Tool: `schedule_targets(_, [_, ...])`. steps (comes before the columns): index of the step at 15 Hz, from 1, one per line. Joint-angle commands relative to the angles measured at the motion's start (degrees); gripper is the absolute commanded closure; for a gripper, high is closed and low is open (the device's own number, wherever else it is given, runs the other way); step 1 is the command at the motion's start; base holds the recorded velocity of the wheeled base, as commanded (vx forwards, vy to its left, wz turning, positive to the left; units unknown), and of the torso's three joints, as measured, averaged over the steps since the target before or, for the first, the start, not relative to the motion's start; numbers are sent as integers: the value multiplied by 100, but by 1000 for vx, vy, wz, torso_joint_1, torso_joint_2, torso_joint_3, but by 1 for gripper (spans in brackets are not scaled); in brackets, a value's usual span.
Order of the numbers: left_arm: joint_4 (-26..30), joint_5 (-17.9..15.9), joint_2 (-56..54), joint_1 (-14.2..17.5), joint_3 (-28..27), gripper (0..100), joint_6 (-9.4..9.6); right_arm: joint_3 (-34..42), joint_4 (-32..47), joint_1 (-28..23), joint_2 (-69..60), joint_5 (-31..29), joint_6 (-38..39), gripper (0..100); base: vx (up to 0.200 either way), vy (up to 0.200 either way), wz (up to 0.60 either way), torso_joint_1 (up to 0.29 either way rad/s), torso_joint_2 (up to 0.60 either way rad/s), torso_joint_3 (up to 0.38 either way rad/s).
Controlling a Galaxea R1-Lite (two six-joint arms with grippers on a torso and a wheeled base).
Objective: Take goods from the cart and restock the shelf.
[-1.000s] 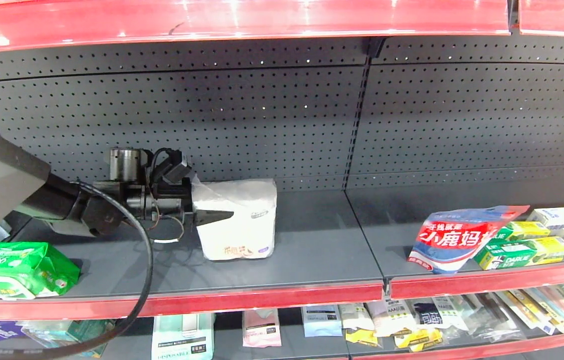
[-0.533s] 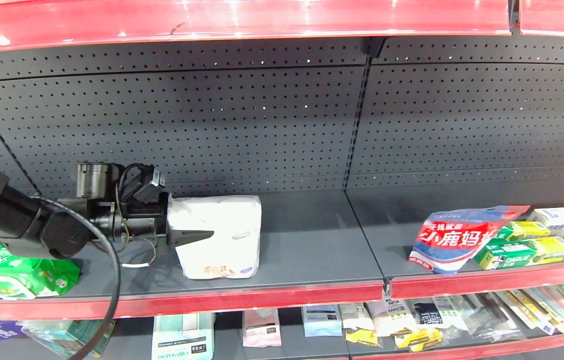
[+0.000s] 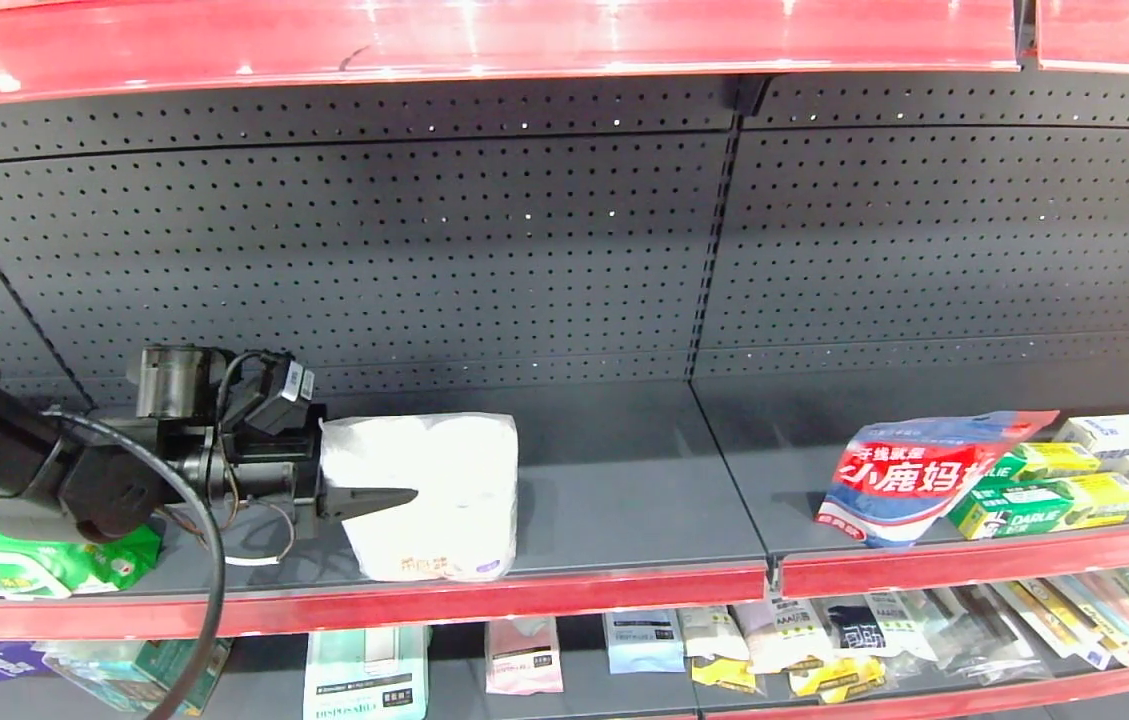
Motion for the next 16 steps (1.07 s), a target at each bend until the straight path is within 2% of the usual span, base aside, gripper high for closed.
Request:
schedule_targets(1, [4,14,50,0,24,100,0,6,3,1,15,4,-3,100,0,0,0,0,0,0])
schedule_targets(3, [13,14,50,9,7,100,-70,6,3,1,24,4,-3,100,0,0,0,0,0,0])
schedule_targets(7, [13,23,32,176,86,100,-53,41,3,1,24,4,-3,100,0,0,0,0,0,0])
schedule_targets(16, [13,23,23,237,7,100,-79,50,3,1,50,4,-3,100,0,0,0,0,0,0])
